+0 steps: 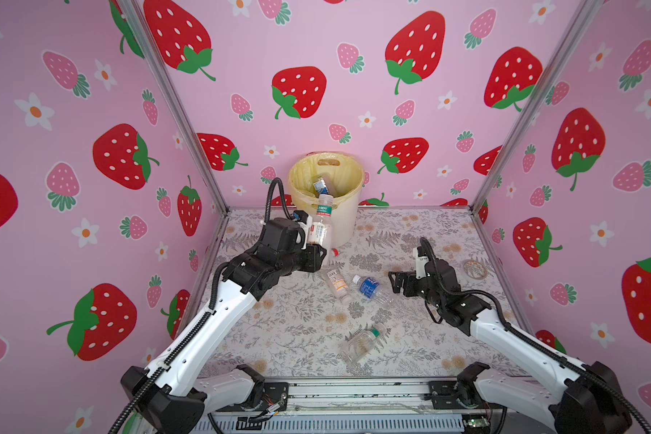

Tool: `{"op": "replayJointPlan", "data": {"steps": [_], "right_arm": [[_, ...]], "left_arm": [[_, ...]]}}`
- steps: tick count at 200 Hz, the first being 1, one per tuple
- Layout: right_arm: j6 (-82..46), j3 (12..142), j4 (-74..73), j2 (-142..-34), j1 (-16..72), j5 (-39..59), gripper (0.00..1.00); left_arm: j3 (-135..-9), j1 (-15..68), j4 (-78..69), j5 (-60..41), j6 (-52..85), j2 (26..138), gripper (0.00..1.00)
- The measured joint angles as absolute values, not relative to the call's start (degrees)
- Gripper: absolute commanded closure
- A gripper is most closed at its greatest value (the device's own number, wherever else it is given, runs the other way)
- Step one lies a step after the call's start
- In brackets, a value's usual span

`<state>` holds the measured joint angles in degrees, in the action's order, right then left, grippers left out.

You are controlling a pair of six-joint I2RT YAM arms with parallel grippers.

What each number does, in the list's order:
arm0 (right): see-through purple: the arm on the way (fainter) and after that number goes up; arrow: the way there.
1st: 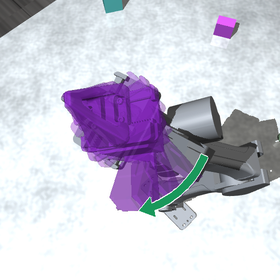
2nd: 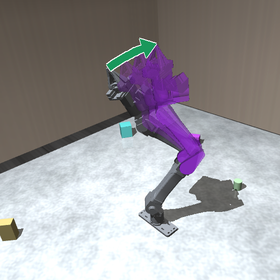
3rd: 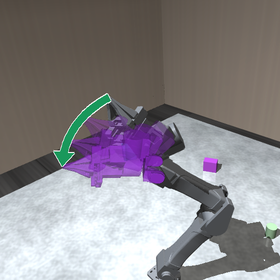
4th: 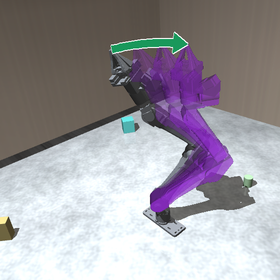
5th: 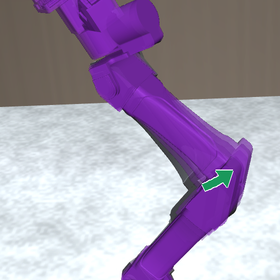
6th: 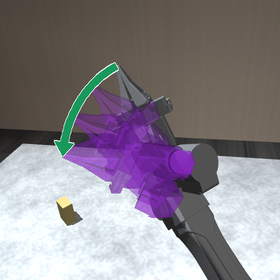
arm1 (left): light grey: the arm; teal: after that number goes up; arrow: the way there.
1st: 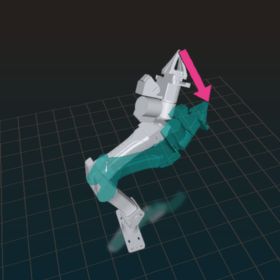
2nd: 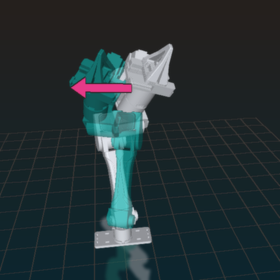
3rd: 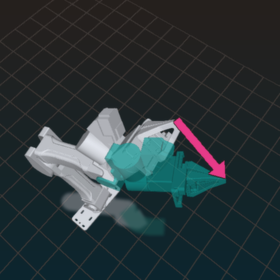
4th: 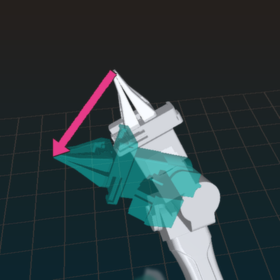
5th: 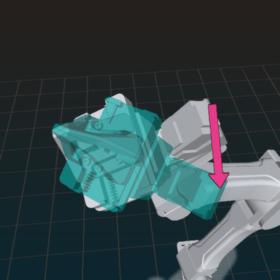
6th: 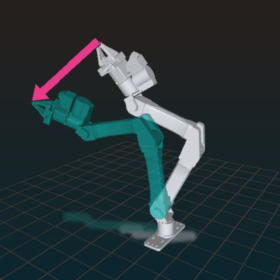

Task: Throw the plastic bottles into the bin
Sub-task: 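Lift the tea bottle with the left gripper and carry it over the bin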

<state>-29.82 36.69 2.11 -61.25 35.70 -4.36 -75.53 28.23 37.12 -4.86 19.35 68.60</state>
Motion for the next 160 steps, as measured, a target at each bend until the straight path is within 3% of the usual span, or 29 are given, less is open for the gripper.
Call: {"op": "replayJointPlan", "data": {"steps": [59, 160], "right_arm": [[-29.95, 36.56, 1.76, -61.60, 35.70, -4.25, 0.01], [-29.76, 36.60, 1.28, -64.95, 35.44, -3.95, 0.01]], "left_arm": [[-76.27, 22.87, 34.20, -6.68, 20.45, 65.19, 0.51], [-61.60, 18.41, 22.48, -7.25, 24.08, 53.95, 0.51]]}}
